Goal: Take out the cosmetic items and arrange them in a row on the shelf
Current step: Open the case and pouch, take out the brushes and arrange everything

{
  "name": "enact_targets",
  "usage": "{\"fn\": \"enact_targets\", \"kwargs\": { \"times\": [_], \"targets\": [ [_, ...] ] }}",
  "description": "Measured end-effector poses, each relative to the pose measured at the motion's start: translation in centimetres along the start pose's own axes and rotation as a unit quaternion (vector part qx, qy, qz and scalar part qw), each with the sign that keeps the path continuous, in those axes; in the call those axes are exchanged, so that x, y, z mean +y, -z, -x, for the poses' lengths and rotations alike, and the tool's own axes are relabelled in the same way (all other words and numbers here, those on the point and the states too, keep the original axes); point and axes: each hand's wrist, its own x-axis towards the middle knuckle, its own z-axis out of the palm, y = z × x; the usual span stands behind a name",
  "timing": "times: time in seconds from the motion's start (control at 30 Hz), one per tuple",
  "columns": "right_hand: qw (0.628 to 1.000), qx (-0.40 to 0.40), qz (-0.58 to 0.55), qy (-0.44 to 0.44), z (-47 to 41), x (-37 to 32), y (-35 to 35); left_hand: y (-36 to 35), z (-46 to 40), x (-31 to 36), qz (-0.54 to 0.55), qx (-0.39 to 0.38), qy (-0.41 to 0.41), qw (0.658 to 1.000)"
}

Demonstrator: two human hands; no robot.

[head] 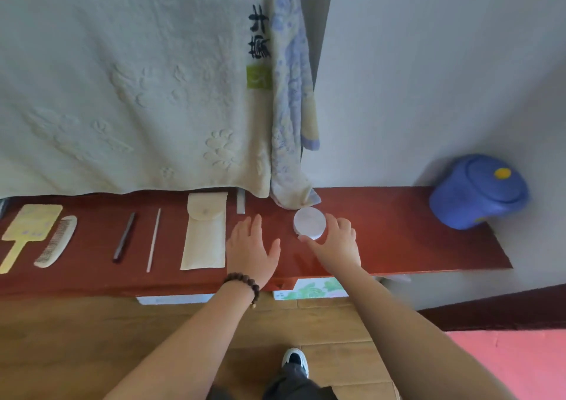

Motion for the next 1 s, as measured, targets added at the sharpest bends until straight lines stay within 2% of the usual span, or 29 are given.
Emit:
{"fn": "enact_targets", "kwargs": {
  "times": [0.13,0.3,0.4,0.5,0.57,0.6,0.7,0.77,0.83,0.93,1.0],
  "targets": [
    [0.995,-0.055,0.082,0.018,-3.1,-1.3,0.0,-0.2,-0.5,1.0,-0.003,0.004,0.027,1.0],
    [0.987,-0.048,0.142,0.048,-5.0,-2.2,-1.5,0.1,-1.3,0.6,0.01,0.003,0.046,0.999],
    [0.987,-0.062,0.134,0.056,-5.7,-2.2,-2.0,0.7,-1.7,0.1,0.05,-0.006,0.036,0.998],
    [0.99,-0.093,0.049,0.097,-5.6,-2.4,-0.6,1.9,-2.3,-0.4,0.155,-0.03,0.05,0.986],
    [0.978,-0.123,-0.042,0.165,-5.1,-3.2,1.5,3.4,-2.9,-0.3,0.267,-0.076,0.091,0.956],
    [0.966,-0.14,-0.075,0.205,-4.6,-3.8,2.7,4.3,-3.3,-0.3,0.334,-0.12,0.117,0.927],
    [0.925,-0.192,-0.13,0.302,-2.9,-5.7,6.2,6.7,-4.5,-0.4,0.529,-0.276,0.197,0.778],
    [0.903,-0.234,-0.164,0.321,-1.8,-6.9,8.1,8.1,-5.0,-0.5,0.573,-0.352,0.195,0.714],
    [0.889,-0.259,-0.173,0.336,-1.1,-7.9,9.3,8.9,-5.1,-0.3,0.593,-0.387,0.157,0.689],
    [0.882,-0.249,-0.165,0.365,-0.2,-9.0,10.1,10.2,-5.0,0.1,0.636,-0.391,0.106,0.657],
    [0.878,-0.241,-0.155,0.382,0.0,-9.3,10.1,11.0,-4.7,0.3,0.647,-0.371,0.078,0.662]
  ]
}}
